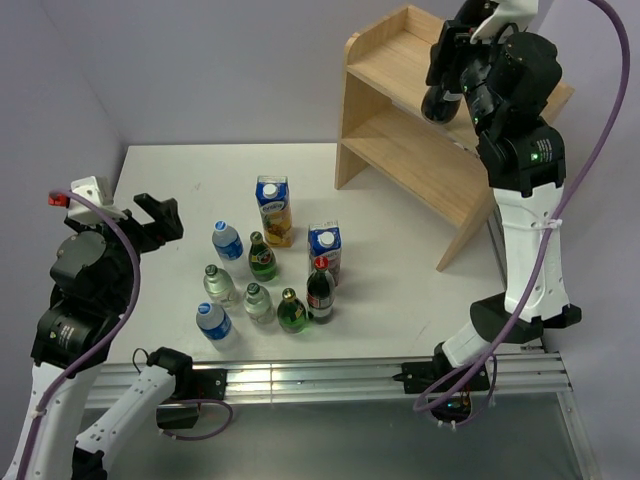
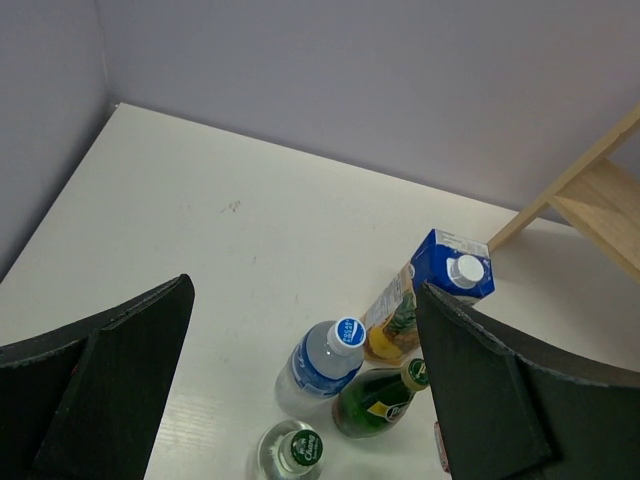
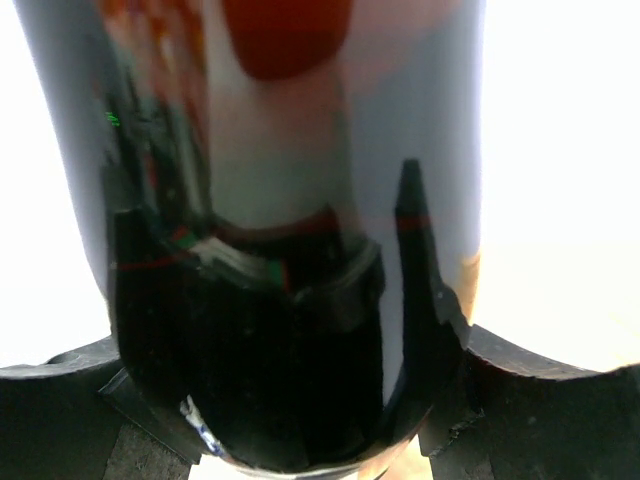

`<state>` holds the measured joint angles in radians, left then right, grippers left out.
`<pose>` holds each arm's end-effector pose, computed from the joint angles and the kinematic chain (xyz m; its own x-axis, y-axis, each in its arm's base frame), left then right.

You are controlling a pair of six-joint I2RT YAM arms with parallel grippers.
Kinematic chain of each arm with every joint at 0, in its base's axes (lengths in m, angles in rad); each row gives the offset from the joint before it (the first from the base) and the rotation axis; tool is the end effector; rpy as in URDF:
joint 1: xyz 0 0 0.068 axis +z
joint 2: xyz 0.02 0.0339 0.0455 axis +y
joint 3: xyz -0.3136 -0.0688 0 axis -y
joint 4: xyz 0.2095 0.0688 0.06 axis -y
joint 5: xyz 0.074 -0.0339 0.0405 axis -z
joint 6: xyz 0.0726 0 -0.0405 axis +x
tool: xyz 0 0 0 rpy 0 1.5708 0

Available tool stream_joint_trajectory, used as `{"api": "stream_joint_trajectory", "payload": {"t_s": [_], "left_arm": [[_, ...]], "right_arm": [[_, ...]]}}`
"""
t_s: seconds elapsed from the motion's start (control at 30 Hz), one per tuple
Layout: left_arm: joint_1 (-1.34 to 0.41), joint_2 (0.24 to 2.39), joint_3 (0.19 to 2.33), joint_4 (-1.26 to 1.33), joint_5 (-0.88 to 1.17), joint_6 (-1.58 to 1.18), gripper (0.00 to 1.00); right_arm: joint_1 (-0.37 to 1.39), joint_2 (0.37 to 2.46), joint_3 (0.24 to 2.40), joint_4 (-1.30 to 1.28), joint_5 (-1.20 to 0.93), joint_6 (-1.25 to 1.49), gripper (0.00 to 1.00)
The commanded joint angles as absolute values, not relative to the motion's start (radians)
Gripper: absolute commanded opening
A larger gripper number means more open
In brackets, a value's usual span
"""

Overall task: Place and organize the beverage onto the shelf
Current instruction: Place the drink on the shelf.

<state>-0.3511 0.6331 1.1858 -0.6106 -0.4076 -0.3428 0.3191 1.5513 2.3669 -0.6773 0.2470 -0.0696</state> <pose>0.0610 0.0083 0.4520 -0.0324 -0.3168 -0.9479 -0.0709 0.9468 -0.3140 0.2494 0.0637 0.6406 0.1357 -0.0262 -0.9904 -0.0650 0.9973 -0.0353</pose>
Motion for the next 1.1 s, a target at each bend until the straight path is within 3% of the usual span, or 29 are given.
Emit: {"api": "stream_joint_trajectory", "payload": {"t_s": [0.0,0.67,1.07], "left_arm": [[-0.353,0.609,1.160,-0.594,-0.388,-0.362,0.99],[-0.353,0.575,1.068,-0.578,-0.368,-0.374,1.00],[-0.353,0.555,0.945,-0.526,-0.365,-0.397,0.99]], "right_arm": [[0.273,1.513,2.445,-0.433,0.187,-0.035,0.00],[0.169,1.716,2.427,-0.408,0.144,-0.034,0.00],[0.166,1.822,2.368,-0.244,0.149,-0.020,0.00]]}}
